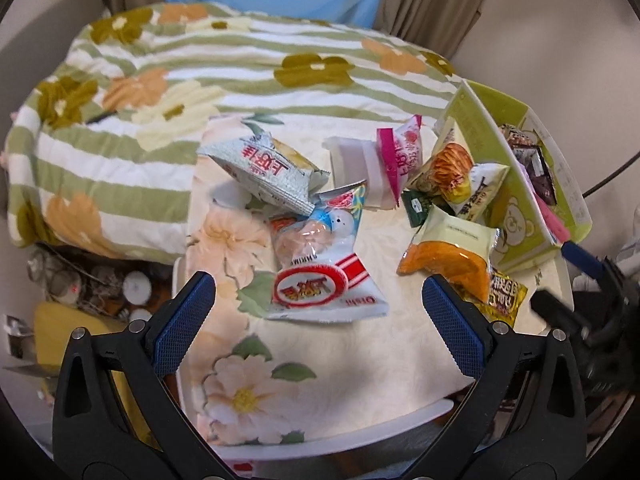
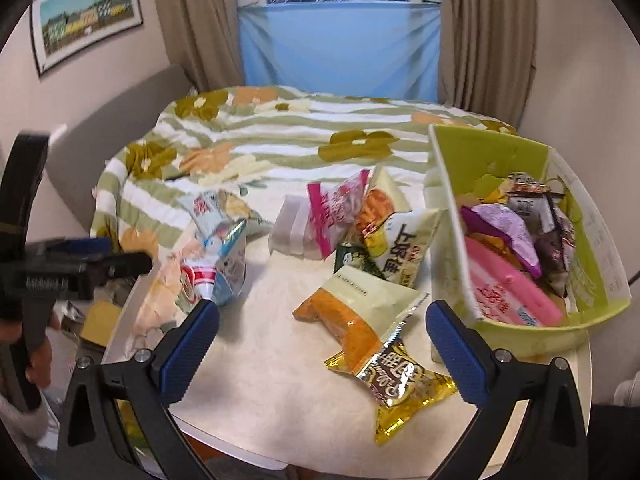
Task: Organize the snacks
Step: 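Grasp the blue-and-white shrimp chip bag with the left tool while the right tool grasps the orange-and-cream bag, then carry both bags over the yellow box and open both tools to drop them, then move both tools back over the snacks left on the table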
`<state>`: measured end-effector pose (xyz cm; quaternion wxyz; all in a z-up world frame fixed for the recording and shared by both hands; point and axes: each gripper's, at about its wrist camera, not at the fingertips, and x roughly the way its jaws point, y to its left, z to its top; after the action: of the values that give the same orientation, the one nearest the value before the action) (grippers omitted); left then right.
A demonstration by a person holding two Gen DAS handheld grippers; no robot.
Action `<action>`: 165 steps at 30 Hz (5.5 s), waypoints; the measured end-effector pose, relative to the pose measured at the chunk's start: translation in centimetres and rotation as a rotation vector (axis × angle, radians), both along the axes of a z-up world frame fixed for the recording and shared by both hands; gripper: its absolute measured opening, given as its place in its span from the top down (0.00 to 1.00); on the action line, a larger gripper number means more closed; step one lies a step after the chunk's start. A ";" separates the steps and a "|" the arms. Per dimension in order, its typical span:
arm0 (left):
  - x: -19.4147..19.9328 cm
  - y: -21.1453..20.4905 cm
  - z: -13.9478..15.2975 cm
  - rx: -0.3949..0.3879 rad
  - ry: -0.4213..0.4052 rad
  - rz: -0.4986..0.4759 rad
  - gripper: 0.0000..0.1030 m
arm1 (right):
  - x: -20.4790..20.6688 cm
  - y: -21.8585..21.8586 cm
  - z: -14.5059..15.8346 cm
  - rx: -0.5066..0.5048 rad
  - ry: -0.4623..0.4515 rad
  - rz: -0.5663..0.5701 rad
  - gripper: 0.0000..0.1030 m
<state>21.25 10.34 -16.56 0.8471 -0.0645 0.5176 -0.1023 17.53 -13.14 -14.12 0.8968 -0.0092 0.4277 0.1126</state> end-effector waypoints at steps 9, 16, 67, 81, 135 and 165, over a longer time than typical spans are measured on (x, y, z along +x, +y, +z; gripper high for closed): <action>4.5 -1.0 -5.7 -0.016 0.123 0.036 0.01 | 4.1 1.8 -4.7 -0.119 0.081 0.115 0.00; 6.6 -1.9 -9.0 0.001 0.197 0.052 0.04 | 6.6 2.4 -7.2 -0.234 0.125 0.198 0.00; 0.7 -0.8 -3.3 0.015 0.114 -0.008 0.41 | 8.4 3.3 -4.1 -0.143 0.210 0.287 0.42; 2.6 -7.2 5.7 -0.040 -0.065 -0.184 0.41 | 5.0 -4.5 5.4 0.021 0.073 -0.071 0.42; 9.4 -32.6 3.5 -0.019 -0.056 -0.091 0.01 | 8.0 -26.0 2.6 -0.001 -0.031 0.044 0.34; -0.4 -24.9 6.8 0.039 -0.111 0.131 0.01 | 4.3 -26.2 4.5 0.122 -0.035 0.050 0.01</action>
<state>20.87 -14.53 -9.75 0.8803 -0.0759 0.4665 -0.0401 21.80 -39.30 -9.64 0.9000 0.0330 0.4038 0.1608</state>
